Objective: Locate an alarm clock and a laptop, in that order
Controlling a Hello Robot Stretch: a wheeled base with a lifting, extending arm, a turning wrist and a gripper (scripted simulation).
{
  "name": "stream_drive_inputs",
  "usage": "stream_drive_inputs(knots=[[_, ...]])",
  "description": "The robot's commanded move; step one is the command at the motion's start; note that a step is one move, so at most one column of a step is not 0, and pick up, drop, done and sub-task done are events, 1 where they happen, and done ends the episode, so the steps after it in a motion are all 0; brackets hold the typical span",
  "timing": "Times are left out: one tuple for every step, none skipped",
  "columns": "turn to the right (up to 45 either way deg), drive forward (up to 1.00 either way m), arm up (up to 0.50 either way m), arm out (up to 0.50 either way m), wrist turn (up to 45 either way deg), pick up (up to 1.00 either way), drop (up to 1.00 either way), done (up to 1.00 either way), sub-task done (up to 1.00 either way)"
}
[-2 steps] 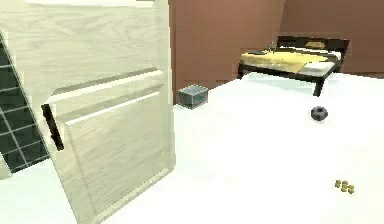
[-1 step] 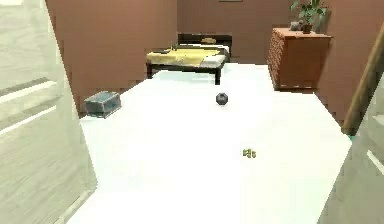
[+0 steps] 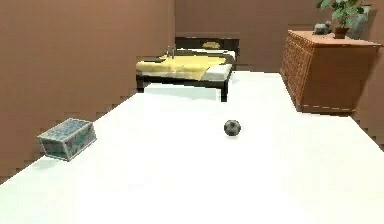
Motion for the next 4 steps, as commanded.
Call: stream_drive_inputs(knots=[[3.0,0.00,0.00,0.00,0.0,0.00,0.00,0.00,0.00],[0.0,0.75,0.00,0.00,0.0,0.00,0.00,0.00,0.00],[9.0,0.00,0.00,0.00,0.0,0.00,0.00,0.00,0.00],[0.0,0.40,0.00,0.00,0.0,0.00,0.00,0.00,0.00]])
